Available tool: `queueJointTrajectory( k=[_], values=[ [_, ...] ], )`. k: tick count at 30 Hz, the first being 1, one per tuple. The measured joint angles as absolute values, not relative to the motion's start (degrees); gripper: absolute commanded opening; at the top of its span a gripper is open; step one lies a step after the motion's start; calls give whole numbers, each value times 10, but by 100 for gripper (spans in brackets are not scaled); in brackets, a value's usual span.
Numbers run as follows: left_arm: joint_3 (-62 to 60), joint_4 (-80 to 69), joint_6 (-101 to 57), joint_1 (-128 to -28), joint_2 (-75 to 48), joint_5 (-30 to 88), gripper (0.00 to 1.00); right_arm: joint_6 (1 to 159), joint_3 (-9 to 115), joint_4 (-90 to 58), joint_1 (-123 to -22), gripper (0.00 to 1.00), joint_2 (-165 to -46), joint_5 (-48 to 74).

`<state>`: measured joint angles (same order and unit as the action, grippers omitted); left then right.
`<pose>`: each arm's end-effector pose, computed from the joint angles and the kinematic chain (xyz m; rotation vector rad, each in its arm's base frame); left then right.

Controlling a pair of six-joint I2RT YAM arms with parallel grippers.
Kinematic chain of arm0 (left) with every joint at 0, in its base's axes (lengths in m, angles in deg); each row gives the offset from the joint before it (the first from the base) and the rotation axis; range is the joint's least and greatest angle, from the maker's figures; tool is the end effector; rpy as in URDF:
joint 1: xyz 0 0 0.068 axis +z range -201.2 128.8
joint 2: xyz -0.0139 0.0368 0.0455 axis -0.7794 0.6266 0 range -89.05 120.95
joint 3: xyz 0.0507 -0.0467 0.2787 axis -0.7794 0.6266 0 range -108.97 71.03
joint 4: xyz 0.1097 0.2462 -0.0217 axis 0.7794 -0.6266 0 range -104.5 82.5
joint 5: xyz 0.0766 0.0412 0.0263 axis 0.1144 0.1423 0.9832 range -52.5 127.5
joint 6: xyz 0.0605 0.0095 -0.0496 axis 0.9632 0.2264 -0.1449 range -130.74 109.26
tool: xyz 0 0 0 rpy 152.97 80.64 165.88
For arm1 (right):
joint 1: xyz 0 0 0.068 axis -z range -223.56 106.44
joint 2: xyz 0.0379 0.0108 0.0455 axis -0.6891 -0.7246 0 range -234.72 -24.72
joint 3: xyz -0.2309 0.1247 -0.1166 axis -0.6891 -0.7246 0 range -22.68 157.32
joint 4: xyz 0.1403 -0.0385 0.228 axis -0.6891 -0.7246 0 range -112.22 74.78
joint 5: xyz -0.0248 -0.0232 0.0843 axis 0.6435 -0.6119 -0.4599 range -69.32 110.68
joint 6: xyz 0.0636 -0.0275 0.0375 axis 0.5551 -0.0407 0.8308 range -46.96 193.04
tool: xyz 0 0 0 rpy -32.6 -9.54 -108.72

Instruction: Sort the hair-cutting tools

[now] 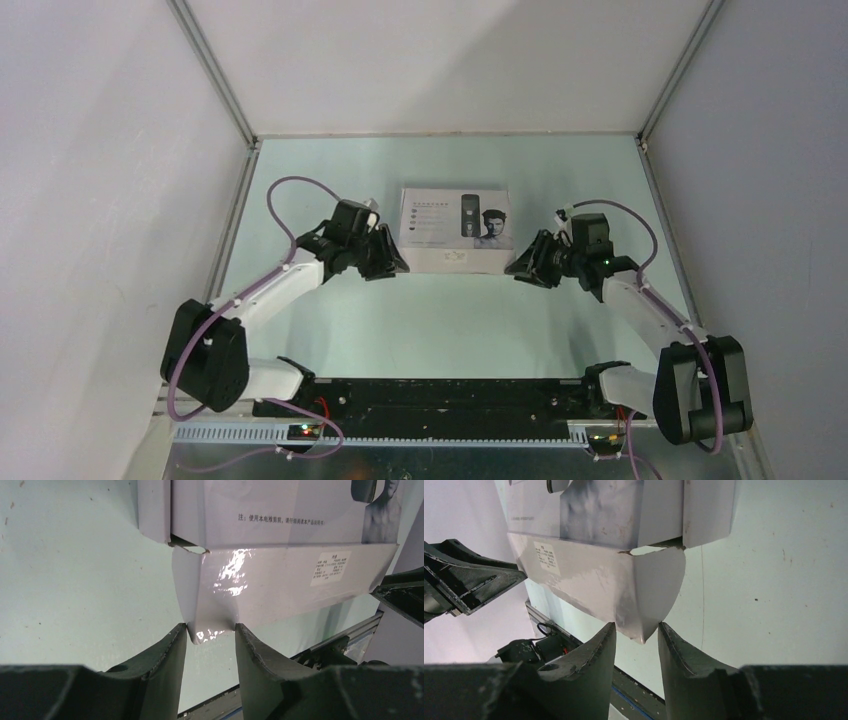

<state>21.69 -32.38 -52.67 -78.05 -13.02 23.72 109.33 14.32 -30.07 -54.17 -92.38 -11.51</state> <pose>0.2548 -0.1471 0.2139 -0.2339 2.6045 -0.7750 0.2445 0.0825 0.1996 0.2620 2.4476 1.0448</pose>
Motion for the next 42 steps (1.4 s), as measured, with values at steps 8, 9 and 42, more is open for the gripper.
queueJointTrajectory(
  k=[8, 9, 42],
  values=[
    [217, -338, -533, -783, -129, 222, 45, 1086, 143, -341, -547, 41, -913, -81],
    [217, -338, -533, -783, -128, 222, 45, 1084, 143, -345, -548, 41, -913, -79],
    [146, -371, -497, -776, -106, 274, 78, 1045, 193, -357, -531, 61, -935, -67]
  ],
)
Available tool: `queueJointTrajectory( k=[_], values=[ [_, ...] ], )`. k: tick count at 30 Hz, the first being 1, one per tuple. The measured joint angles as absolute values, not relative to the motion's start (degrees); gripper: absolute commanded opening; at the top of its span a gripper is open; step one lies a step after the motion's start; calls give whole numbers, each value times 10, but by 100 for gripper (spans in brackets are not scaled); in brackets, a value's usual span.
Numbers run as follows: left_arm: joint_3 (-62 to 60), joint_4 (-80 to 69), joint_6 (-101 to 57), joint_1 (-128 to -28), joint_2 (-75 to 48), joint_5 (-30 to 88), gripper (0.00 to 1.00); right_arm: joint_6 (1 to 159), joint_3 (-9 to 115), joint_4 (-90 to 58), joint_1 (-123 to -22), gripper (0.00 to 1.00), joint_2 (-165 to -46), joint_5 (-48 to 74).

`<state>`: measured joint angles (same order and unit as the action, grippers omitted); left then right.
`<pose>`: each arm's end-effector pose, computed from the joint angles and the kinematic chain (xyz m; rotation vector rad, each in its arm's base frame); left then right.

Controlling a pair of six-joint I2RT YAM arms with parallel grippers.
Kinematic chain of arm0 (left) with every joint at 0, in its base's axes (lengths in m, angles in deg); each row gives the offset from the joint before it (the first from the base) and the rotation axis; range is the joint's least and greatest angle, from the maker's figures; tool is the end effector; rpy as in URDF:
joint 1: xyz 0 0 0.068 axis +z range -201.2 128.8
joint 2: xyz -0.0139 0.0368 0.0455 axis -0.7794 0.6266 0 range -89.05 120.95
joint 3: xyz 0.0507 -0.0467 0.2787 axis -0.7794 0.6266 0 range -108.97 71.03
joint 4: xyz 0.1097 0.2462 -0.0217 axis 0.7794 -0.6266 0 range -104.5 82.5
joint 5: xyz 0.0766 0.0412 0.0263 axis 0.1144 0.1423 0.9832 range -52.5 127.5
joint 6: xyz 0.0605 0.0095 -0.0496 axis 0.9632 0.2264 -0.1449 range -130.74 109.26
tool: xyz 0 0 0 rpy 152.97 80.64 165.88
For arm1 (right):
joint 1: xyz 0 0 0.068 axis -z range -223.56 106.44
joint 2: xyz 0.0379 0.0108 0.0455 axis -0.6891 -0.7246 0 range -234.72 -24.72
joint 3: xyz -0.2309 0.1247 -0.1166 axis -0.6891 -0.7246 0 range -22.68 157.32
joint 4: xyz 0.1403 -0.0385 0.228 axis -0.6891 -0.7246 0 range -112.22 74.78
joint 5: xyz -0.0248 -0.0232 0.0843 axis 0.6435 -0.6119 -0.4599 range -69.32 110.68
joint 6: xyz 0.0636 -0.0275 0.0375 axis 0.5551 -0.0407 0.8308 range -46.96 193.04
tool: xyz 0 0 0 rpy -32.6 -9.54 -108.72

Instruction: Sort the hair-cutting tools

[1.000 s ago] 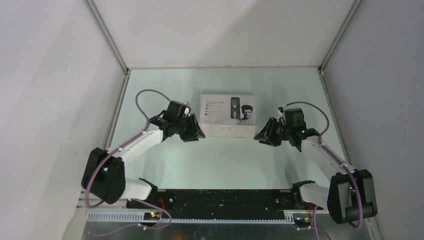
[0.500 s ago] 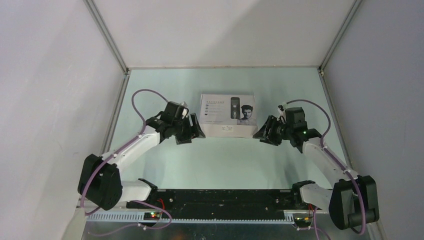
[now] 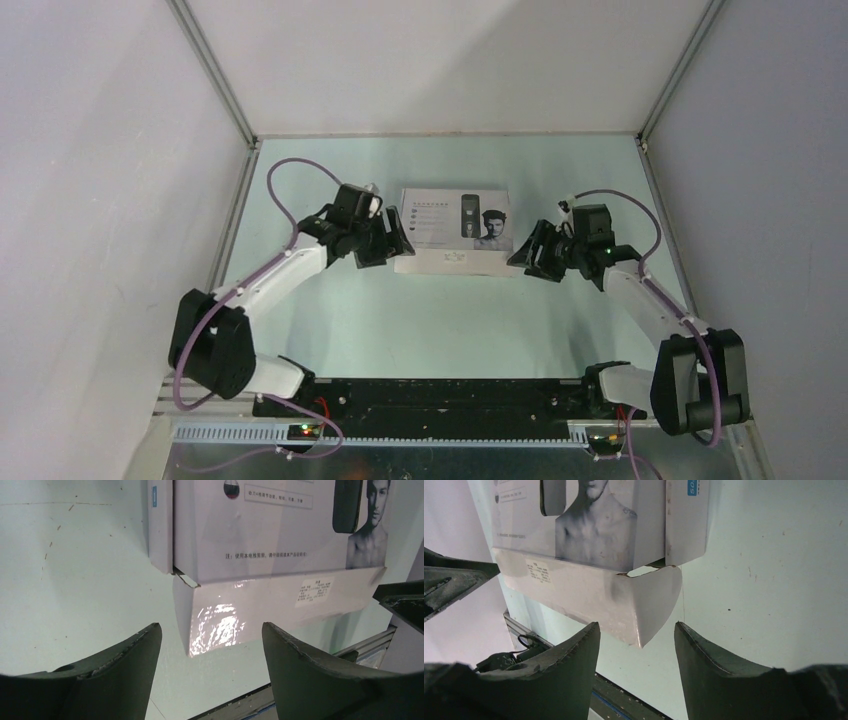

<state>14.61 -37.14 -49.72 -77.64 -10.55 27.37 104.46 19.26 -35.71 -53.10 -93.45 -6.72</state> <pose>0.2721 -0.1486 0.2362 -0.2037 2.5825 -0.6789 0.2552 0.0745 0.2137 0.2365 2.4578 0.8975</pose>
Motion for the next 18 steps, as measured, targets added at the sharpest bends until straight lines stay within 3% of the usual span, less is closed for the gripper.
queueJointTrajectory(
  k=[18],
  values=[
    [131, -381, -497, -775, -64, 268, 74, 1063, 193, -346, -559, 59, -964, -83]
  ],
)
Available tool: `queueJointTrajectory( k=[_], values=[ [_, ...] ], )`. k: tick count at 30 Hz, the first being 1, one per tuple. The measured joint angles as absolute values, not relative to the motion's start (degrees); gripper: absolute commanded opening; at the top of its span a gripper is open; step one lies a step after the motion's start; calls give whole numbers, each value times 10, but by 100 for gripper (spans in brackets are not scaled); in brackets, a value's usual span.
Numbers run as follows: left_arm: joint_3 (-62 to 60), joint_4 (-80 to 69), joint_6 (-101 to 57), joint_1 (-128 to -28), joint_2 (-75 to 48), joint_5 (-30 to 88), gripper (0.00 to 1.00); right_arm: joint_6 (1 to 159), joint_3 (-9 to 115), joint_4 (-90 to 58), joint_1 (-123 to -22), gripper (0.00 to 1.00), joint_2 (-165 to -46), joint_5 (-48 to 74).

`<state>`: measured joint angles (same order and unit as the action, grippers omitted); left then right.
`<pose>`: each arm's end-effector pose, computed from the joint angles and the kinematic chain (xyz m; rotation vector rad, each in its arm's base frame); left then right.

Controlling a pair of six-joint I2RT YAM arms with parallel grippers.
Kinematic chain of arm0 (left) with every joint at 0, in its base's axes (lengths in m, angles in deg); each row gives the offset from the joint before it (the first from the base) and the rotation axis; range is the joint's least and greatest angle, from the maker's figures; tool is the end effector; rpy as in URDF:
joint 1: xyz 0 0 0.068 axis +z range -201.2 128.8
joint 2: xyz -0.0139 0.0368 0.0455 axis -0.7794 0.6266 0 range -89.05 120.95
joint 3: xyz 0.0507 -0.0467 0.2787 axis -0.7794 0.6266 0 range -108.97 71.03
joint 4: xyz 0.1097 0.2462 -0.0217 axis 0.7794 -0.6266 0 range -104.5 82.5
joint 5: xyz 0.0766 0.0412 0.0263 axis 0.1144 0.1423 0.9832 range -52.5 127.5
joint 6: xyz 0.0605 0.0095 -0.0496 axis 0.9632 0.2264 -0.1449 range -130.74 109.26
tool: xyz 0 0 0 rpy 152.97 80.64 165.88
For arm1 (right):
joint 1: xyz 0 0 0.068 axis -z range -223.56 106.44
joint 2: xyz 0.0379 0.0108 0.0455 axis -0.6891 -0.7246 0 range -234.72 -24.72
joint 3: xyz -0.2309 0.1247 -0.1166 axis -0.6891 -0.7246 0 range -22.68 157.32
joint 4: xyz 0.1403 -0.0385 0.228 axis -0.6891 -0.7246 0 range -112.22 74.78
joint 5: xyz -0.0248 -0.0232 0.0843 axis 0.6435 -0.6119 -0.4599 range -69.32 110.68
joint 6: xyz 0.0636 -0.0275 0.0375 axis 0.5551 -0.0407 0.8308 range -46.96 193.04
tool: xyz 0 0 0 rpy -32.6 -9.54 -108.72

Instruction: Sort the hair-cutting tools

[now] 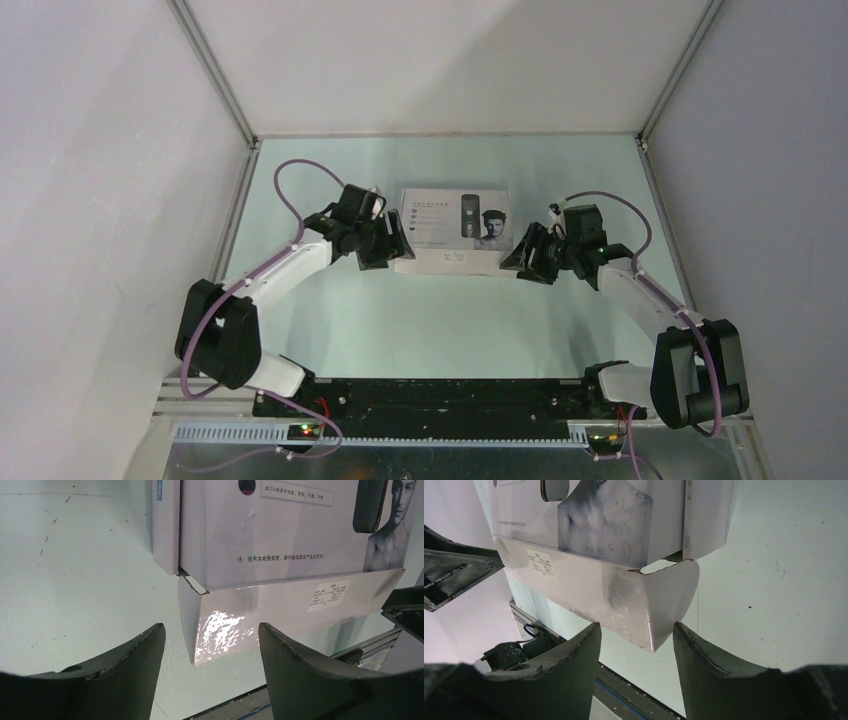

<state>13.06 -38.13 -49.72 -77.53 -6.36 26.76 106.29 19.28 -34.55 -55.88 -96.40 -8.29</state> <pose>0.2817 -0.1535 0.2225 -0.2152 2.6472 -0.6571 0.2572 0.0898 0.2036 0.2176 2.5089 0.9593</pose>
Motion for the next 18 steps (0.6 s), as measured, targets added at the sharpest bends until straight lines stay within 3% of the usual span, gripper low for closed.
queueJointTrajectory(
  k=[18],
  values=[
    [131, -382, -497, -775, -64, 261, 74, 1081, 193, -345, -560, 55, -964, -91]
  ],
)
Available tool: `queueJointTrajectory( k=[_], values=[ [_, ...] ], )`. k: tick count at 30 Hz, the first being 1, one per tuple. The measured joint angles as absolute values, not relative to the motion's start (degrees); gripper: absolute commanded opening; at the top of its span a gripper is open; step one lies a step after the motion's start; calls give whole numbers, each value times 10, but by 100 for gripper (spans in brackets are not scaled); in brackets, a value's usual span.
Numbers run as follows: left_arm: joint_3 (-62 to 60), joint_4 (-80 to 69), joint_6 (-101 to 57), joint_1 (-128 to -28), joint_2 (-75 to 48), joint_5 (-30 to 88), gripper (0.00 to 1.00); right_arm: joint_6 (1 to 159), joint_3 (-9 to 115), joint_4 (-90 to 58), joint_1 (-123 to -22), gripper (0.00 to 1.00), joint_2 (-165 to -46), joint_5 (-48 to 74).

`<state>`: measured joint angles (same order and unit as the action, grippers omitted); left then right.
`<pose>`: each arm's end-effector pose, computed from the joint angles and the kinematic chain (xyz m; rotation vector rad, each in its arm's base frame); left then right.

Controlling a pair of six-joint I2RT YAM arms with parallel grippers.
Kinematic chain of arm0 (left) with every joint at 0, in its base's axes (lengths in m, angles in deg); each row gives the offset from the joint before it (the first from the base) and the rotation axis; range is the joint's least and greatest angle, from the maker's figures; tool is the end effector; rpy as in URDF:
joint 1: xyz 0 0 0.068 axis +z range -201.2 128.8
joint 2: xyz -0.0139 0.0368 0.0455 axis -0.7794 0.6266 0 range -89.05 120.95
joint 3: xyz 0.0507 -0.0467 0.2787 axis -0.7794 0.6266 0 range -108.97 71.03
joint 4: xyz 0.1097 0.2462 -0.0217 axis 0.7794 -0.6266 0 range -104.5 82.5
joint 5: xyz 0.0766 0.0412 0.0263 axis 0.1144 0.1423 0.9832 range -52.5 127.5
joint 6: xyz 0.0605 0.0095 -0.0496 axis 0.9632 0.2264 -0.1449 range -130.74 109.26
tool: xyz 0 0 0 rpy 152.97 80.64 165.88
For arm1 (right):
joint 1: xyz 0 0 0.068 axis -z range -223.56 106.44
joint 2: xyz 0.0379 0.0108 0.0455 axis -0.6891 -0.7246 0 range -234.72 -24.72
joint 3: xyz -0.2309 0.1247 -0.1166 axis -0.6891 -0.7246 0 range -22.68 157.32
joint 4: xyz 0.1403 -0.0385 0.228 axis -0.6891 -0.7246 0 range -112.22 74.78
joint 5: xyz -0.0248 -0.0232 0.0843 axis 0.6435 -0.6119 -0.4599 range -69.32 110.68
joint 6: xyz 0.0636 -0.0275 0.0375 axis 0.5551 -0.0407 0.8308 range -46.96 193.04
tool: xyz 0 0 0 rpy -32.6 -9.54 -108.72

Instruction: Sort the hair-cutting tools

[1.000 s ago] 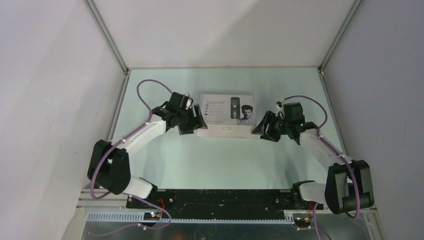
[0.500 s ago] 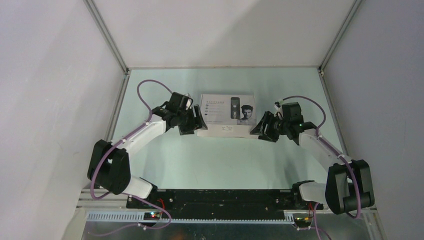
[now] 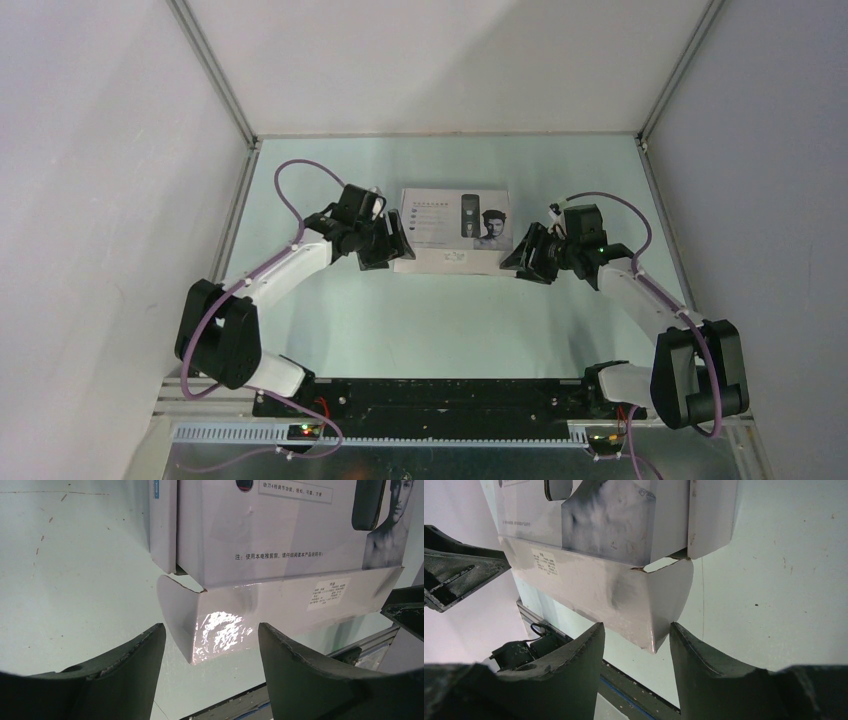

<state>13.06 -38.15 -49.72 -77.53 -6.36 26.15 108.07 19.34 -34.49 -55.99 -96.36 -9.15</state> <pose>0.2813 -0.1541 0.2226 -0.2111 2.6508 -0.6696 0.2567 0.0911 0.2045 0.2461 2.5113 0.9910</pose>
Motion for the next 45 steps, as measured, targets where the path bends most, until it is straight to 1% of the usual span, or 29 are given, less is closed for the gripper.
queueJointTrajectory(
  k=[6, 22, 30, 45],
  values=[
    [131, -382, -497, -775, -64, 261, 72, 1080, 193, -346, -562, 55, -963, -84],
    [164, -358, -498, -775, -52, 247, 55, 1068, 193, -346, -574, 53, -985, -63],
    [173, -350, -509, -775, -54, 233, 53, 1069, 193, -346, -576, 53, -985, -61],
    [169, -356, -519, -782, -100, 221, 53, 1069, 193, -346, -576, 52, -977, -62]
  ],
)
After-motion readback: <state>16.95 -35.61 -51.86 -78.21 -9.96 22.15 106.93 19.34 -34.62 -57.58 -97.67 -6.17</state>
